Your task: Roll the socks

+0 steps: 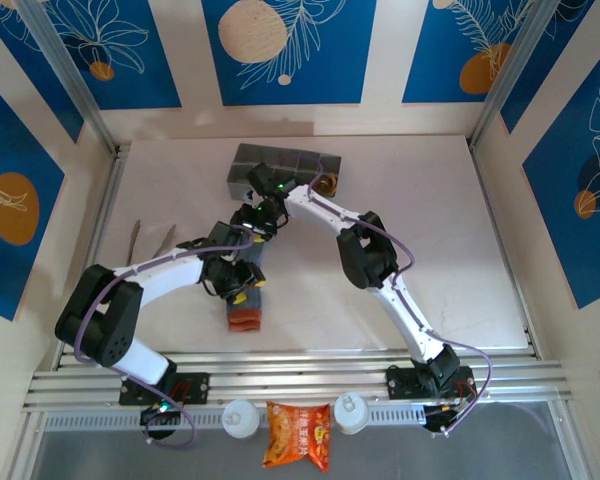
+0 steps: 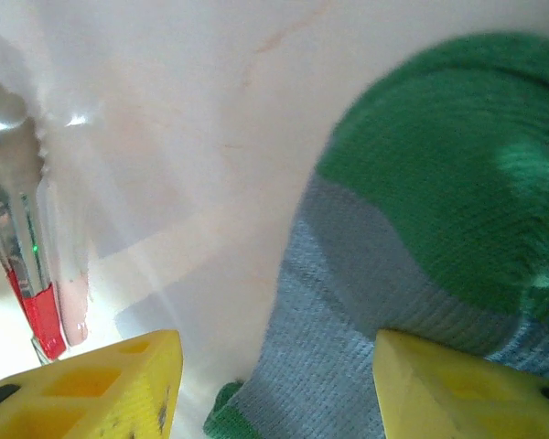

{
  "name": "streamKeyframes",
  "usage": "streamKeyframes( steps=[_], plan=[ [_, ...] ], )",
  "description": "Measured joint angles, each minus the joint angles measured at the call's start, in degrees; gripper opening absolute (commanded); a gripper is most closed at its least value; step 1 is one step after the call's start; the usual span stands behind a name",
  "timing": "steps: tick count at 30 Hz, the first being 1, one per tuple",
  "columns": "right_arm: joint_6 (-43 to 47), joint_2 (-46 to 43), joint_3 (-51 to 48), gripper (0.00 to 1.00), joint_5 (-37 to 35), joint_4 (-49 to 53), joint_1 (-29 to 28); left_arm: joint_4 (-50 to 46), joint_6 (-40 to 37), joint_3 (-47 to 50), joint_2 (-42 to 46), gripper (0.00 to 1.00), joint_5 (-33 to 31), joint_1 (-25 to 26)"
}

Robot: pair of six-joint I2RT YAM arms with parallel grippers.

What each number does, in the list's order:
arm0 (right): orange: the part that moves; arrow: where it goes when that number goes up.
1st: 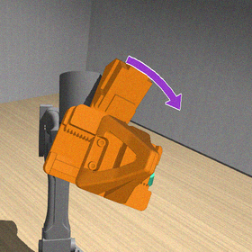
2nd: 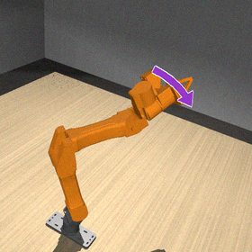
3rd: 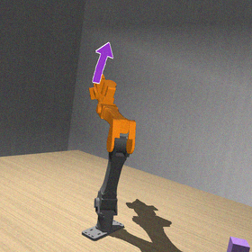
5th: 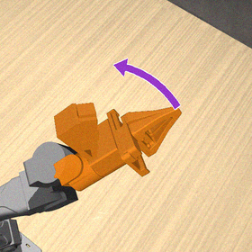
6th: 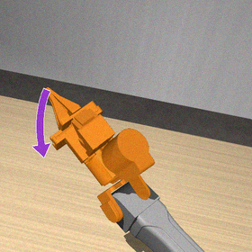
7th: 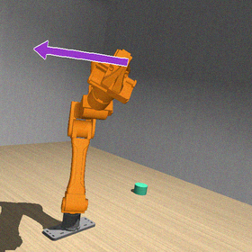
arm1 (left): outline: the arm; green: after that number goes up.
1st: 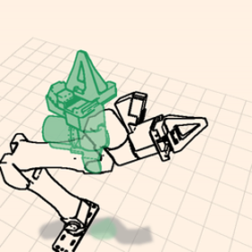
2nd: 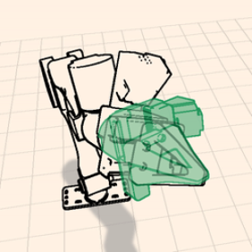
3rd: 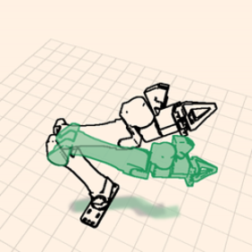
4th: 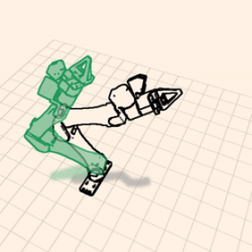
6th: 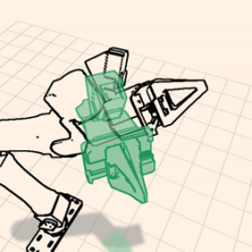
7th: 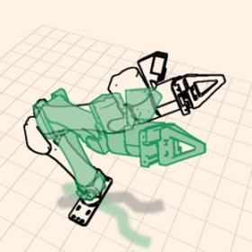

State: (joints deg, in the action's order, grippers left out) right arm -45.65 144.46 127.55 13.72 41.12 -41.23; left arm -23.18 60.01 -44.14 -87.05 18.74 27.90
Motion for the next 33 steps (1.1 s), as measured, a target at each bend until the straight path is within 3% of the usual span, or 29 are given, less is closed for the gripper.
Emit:
streamKeyframes(
  steps=[3, 9, 13, 16, 20, 24, 28, 33],
  plan=[
    [2.5, -7.6, -8.9, 0.59, -0.9, -3.0, 0.4, 0.0, 0.2, -0.7, 0.2, 0.66, 0.3, 0.0],
    [8.1, -33.5, -31.6, 0.57, -4.1, -13.5, 3.1, -3.2, 2.4, -5.3, 6.6, 0.70, -0.3, -0.3],
    [18.6, -50.1, -48.6, 0.58, -7.7, -22.6, 3.4, -9.6, 5.8, -7.0, 15.1, 0.63, -1.3, -2.0],
    [30.9, -57.3, -61.5, 0.68, -8.4, -30.1, -1.8, -14.7, 9.8, -4.2, 20.2, 0.63, -1.0, -3.8],
    [53.4, -60.2, -75.8, 0.70, -9.1, -37.0, -13.4, -17.2, 16.5, 4.5, 23.0, 0.64, 1.0, -4.2],
    [69.8, -55.3, -77.9, 0.70, -10.2, -37.7, -19.8, -17.6, 22.3, 10.3, 22.8, 0.64, 2.3, -4.2],
    [78.0, -50.9, -78.1, 0.69, -12.5, -41.0, -21.0, -16.7, 24.7, 10.6, 21.5, 0.64, 2.9, -4.2],
    [82.0, -47.8, -78.1, 0.66, -13.9, -42.4, -22.1, -15.4, 26.7, 11.9, 21.2, 0.61, 3.4, -4.2]
  ],
)
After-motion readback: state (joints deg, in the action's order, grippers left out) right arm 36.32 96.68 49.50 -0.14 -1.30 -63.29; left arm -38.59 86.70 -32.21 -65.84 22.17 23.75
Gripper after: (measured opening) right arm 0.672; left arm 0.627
